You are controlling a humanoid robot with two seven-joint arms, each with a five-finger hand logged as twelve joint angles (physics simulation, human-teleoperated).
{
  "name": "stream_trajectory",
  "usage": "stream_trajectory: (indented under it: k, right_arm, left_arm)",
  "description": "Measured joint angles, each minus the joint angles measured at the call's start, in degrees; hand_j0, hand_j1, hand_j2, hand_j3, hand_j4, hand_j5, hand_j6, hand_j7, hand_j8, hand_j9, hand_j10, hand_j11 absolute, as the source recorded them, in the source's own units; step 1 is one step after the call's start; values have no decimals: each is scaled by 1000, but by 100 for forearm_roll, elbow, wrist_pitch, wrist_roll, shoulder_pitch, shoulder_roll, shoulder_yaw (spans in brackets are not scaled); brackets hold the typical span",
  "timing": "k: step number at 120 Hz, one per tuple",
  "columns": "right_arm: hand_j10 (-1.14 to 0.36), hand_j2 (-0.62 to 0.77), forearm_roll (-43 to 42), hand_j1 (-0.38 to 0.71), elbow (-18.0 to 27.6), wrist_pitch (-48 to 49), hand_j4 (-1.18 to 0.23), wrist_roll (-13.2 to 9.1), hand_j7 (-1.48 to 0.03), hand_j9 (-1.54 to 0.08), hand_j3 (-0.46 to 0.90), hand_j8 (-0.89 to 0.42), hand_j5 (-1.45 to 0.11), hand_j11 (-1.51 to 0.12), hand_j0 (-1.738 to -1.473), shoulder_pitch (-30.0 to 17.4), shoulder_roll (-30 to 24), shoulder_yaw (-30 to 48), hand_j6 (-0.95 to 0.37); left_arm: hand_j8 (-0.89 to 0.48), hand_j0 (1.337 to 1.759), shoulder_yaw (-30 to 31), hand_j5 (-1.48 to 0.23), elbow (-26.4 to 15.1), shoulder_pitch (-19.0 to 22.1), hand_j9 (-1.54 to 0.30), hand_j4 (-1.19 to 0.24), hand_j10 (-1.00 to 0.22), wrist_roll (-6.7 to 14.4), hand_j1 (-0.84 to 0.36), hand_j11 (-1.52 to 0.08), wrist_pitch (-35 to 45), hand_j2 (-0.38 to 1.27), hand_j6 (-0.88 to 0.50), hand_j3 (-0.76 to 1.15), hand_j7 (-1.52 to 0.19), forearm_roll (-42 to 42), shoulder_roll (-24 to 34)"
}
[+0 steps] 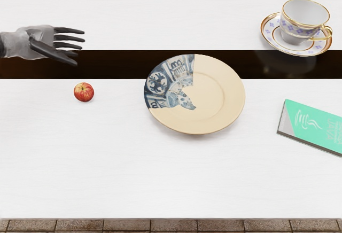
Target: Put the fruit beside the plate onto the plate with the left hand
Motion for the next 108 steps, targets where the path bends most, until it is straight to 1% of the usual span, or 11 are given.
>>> stream_trajectory:
  k: [18, 32, 38, 44, 61, 67, 76, 86, 91, 101, 108]
  right_arm:
    - [-31, -6, 1, -312, -2, 0, -31, -14, -40, -40, 0, -31, -40, -40, -1658, 1, 0, 0, -31]
    - [-31, -6, 3, -312, 14, 0, -31, -44, -40, -40, 0, -31, -40, -40, -1658, -31, 0, -1, -31]
    - [-31, -6, 4, -312, 17, 0, -31, -51, -40, -40, 0, -31, -40, -40, -1658, -36, 0, -1, -31]
    - [-31, -6, 4, -312, 18, 0, -31, -55, -40, -40, 0, -31, -40, -40, -1658, -40, 0, -1, -31]
    - [-31, -6, 4, -312, 20, 0, -31, -59, -40, -40, 0, -31, -40, -40, -1658, -42, 0, -1, -31]
    - [-31, -6, 4, -312, 20, 0, -31, -60, -40, -40, 0, -31, -40, -40, -1658, -44, 0, -1, -31]
    - [-31, -6, 4, -312, 20, 0, -31, -60, -40, -40, 0, -31, -40, -40, -1658, -44, 0, -1, -31]
    - [-31, -6, 4, -312, 20, 0, -31, -61, -40, -40, 0, -31, -40, -40, -1658, -44, 0, -1, -31]
    - [-31, -6, 4, -312, 20, 0, -31, -61, -40, -40, 0, -31, -40, -40, -1658, -43, 0, -1, -31]
    - [-31, -6, 4, -312, 20, 0, -31, -61, -40, -40, 0, -31, -40, -40, -1658, -44, 0, -1, -31]
    - [-31, -6, 4, -312, 20, 0, -31, -61, -40, -40, 0, -31, -40, -40, -1658, -44, 0, -1, -31]
  left_arm:
    - [-246, 1658, 0, -319, -132, -49, -319, -246, -245, 0, 56, -319, -1, 50, -246, 0, -319, 86, -35]
    - [-246, 1658, -2, -320, -236, -392, -319, -247, -246, 21, 55, -319, -1, 50, -247, 0, -320, 655, 29]
    - [-246, 1658, -5, -320, -569, -398, -320, -247, -246, 37, 55, -320, -2, 50, -247, 0, -320, 1055, 292]
    - [-247, 1658, -7, -320, -1093, -413, -320, -247, -246, 47, 55, -320, -2, 50, -247, 0, -320, 1565, 534]
    - [-248, 1658, -27, -320, -2453, -485, -320, -248, -247, 81, 55, -320, 3, 51, -248, 0, -320, 3156, 938]
    - [-248, 1658, -31, -321, -2920, -485, -320, -248, -248, 115, 55, -320, 89, 51, -249, 0, -320, 3698, 990]
    - [-249, 1658, -19, -321, -3468, -497, -320, -249, -248, 146, 55, -320, 428, 51, -250, 0, -321, 4419, 993]
    - [-250, 1658, 140, -321, -3845, -849, -321, -250, -249, 163, 55, -320, 885, 51, -250, 0, -321, 4906, 1110]
    - [-250, 1658, 393, -321, -3960, -1072, -321, -250, -249, 169, 55, -320, 1186, 51, -250, 0, -321, 5038, 1116]
    - [-251, 1658, 898, -321, -4096, -1134, -321, -250, -249, 178, 55, -321, 1732, 51, -251, 0, -321, 5373, 1057]
    - [-252, 1658, 1349, -321, -4183, -1482, -321, -251, -250, 181, 56, -321, 2049, 52, -252, 0, -321, 5583, 972]
